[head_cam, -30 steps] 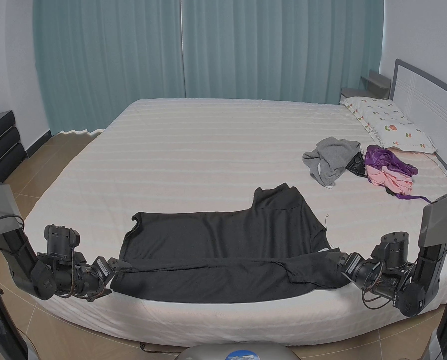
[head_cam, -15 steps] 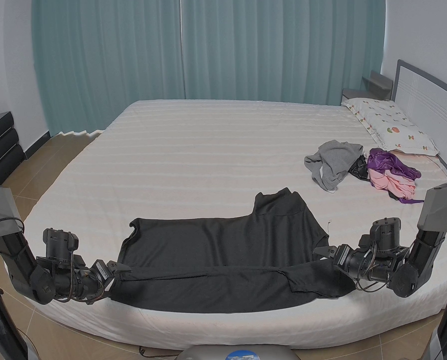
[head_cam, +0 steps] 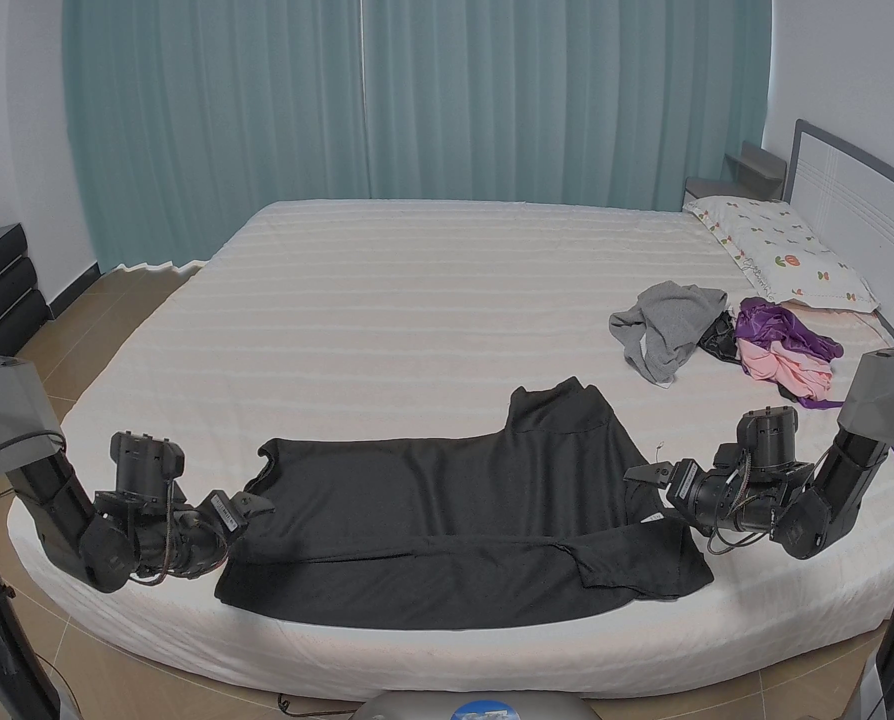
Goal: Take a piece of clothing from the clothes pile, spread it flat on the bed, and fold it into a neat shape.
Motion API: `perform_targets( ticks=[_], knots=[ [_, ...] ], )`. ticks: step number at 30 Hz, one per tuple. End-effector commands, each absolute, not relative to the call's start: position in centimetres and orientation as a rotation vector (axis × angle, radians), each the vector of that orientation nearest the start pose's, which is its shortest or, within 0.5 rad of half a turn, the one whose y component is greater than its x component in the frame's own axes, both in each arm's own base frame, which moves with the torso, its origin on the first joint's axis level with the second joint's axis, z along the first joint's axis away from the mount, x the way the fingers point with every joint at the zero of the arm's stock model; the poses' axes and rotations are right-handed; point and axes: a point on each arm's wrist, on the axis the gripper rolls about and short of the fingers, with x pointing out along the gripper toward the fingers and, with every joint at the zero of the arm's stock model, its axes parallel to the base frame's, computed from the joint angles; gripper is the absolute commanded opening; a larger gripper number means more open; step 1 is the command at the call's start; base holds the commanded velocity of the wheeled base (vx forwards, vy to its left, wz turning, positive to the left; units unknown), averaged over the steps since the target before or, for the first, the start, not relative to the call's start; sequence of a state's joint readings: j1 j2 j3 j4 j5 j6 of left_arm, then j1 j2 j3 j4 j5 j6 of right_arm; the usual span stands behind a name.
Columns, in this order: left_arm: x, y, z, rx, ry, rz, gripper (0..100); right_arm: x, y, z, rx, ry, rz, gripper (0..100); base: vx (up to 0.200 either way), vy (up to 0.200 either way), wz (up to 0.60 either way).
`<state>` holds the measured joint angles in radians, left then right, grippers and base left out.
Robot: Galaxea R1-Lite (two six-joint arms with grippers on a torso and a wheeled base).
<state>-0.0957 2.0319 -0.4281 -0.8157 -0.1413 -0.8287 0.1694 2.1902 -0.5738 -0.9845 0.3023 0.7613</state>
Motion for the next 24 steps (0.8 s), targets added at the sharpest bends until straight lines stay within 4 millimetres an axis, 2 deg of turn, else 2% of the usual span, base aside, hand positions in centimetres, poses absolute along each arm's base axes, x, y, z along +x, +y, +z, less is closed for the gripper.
perform_targets(
  ticks=[1, 4, 8, 11, 16, 24],
  knots=[
    [29.5, -4.9, 3.0, -0.791, 0.795, 0.069, 100, 31.7, 5.8, 0.7, 0.792, 0.783, 0.186, 100, 0.000, 0.000, 0.00],
    [30.3, -5.1, 3.4, -0.832, 0.780, 0.062, 100, 31.4, 5.9, 0.7, 0.788, 0.789, 0.185, 100, 0.133, 0.000, 0.00],
    [29.7, -6.1, 2.7, -0.853, 0.830, 0.065, 100, 30.9, 6.1, 0.4, 0.780, 0.796, 0.184, 100, 0.200, 0.000, 0.00],
    [28.8, -6.4, 1.1, -0.825, 0.898, 0.084, 100, 30.6, 6.0, 0.4, 0.777, 0.794, 0.181, 100, 0.000, 0.000, 0.00],
    [28.6, -6.9, -0.7, -0.773, 0.968, 0.117, 100, 30.2, 6.1, 0.1, 0.775, 0.801, 0.181, 100, 0.000, 0.000, 0.00],
    [27.2, -7.9, -0.5, -0.706, 1.039, 0.130, 100, 30.0, 6.1, -0.1, 0.773, 0.811, 0.178, 100, 0.000, 0.000, 0.00]
  ],
)
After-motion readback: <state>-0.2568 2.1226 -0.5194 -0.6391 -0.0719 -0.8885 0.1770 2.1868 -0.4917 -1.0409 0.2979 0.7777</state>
